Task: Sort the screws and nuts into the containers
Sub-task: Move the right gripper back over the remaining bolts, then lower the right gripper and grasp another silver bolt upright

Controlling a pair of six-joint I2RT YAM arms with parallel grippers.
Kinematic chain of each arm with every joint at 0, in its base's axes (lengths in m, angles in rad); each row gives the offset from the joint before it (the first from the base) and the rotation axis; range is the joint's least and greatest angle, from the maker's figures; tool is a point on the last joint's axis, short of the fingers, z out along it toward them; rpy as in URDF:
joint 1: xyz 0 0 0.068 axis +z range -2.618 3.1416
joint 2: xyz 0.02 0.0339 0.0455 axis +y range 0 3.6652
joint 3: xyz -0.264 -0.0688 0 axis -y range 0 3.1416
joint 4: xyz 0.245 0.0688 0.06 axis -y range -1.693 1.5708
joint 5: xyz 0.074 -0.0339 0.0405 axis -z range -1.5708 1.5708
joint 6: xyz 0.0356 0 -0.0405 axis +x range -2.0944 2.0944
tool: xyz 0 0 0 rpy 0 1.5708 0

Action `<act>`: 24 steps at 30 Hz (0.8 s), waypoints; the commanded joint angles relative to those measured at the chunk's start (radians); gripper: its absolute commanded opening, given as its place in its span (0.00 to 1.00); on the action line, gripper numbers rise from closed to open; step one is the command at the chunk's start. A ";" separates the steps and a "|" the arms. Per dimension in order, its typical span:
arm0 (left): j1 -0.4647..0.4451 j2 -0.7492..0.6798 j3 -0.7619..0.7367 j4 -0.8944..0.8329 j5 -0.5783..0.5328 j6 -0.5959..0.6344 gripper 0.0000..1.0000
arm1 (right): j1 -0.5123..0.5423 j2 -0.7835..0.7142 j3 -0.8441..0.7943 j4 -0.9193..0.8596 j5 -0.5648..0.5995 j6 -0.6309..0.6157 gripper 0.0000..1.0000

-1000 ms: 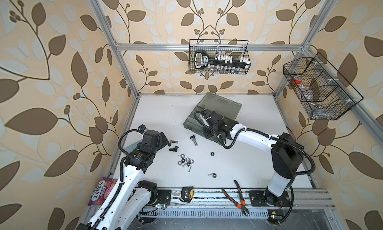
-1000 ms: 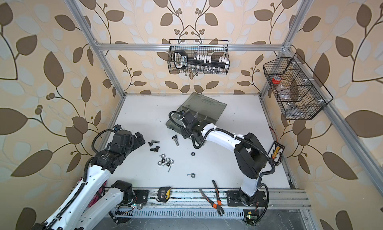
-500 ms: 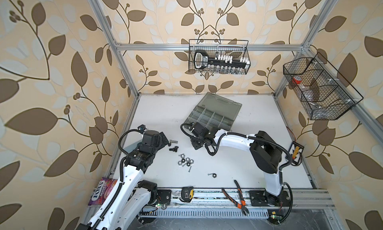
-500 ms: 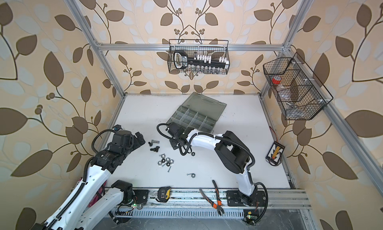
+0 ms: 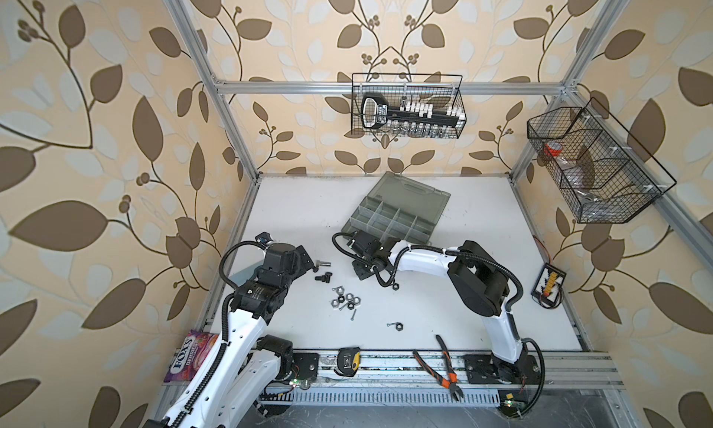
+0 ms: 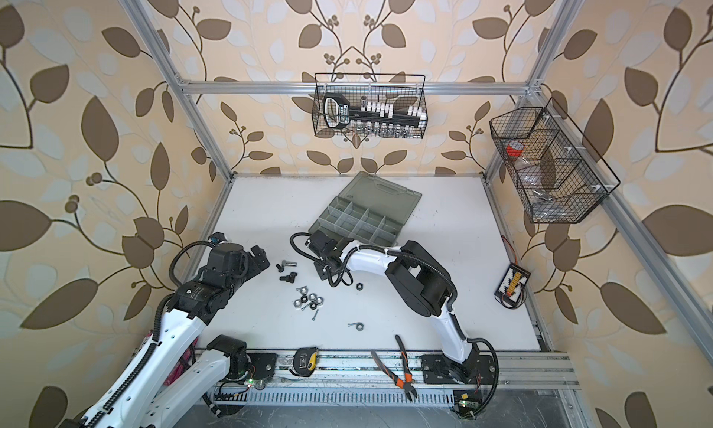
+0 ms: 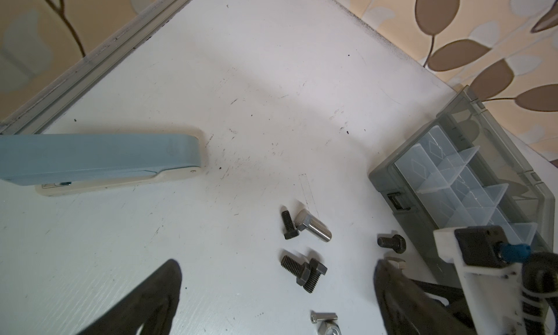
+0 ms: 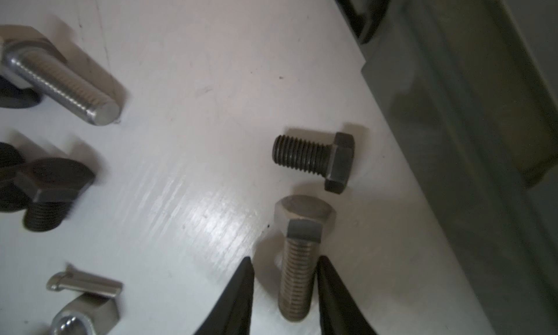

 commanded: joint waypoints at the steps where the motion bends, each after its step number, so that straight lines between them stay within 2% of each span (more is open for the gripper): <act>1: -0.008 -0.005 0.020 -0.005 -0.036 -0.012 0.99 | -0.001 0.042 0.022 -0.022 0.023 -0.001 0.29; 7: -0.008 -0.005 0.019 -0.001 -0.034 -0.012 0.99 | -0.001 0.044 0.005 -0.019 0.024 -0.012 0.08; 11: -0.008 -0.003 0.017 0.003 -0.034 -0.012 0.99 | 0.001 -0.001 -0.029 -0.012 0.005 -0.018 0.00; 17: -0.008 0.004 0.017 0.010 -0.025 -0.014 0.99 | 0.001 -0.123 -0.083 -0.008 -0.018 -0.025 0.00; 24: -0.008 0.007 0.015 0.017 -0.019 -0.017 0.99 | -0.027 -0.268 -0.121 -0.007 0.022 -0.055 0.00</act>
